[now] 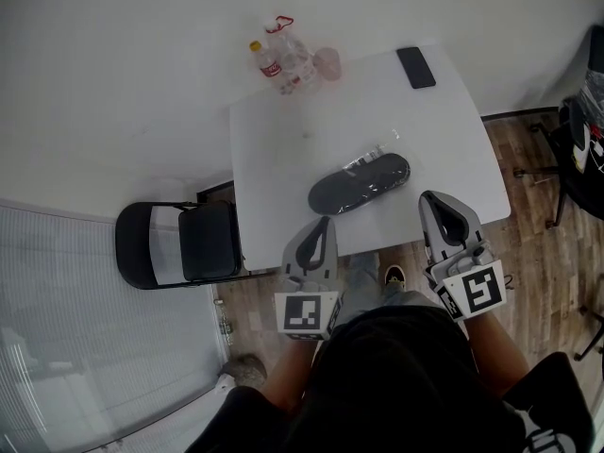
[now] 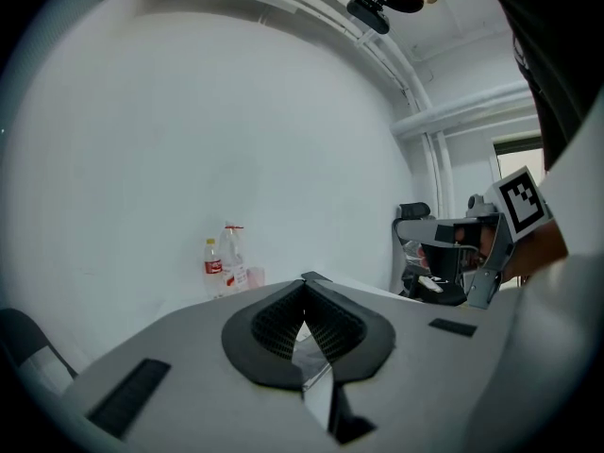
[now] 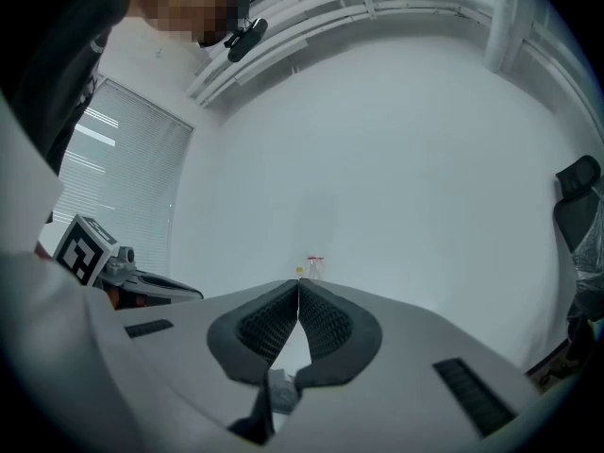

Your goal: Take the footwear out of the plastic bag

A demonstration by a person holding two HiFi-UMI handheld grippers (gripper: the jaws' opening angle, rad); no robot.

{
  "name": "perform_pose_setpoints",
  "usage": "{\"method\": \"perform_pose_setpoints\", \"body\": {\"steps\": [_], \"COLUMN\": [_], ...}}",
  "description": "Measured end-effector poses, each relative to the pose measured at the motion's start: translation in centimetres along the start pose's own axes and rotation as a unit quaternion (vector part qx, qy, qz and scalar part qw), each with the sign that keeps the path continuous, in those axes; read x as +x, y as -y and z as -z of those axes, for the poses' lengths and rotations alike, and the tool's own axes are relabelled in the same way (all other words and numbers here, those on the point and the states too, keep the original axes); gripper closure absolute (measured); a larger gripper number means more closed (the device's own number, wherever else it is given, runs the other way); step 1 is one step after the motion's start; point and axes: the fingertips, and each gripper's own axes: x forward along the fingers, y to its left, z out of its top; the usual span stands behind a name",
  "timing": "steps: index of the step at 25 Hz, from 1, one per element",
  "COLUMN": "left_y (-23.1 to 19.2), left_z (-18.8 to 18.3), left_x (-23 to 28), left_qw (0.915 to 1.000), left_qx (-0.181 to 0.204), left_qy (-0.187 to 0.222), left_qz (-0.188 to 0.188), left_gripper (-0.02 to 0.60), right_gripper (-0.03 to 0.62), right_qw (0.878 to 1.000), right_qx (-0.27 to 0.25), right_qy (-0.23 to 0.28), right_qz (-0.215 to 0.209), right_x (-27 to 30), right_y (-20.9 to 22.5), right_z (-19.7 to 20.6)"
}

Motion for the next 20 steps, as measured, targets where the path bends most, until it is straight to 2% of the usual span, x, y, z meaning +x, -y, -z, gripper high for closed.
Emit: {"method": "perform_pose_setpoints", "body": {"steps": [11, 15, 20], "left_y": [-3.0, -3.7, -4.0], "left_z": [0.9, 3.4, 6.5], "left_x": [4.9, 7.7, 10.4], "left_qw": [0.9992, 0.9948, 0.9831], "left_qx": [0.007, 0.047, 0.098], "left_qy": [-0.024, -0.065, -0.115], "left_qz": [0.03, 0.063, 0.103], "left_gripper": [0.558, 0.558, 0.558], "right_gripper": [0.574, 0.574, 0.574], "right_qw": [1.0, 0.999, 0.998], "right_qx": [-0.01, -0.017, -0.023], "right_qy": [-0.023, -0.031, -0.037], "right_qz": [0.017, 0.027, 0.041], "right_x": [4.9, 7.1, 9.4], "right_y": [1.5, 2.3, 3.3], "right_z": [1.0, 1.4, 1.6]}}
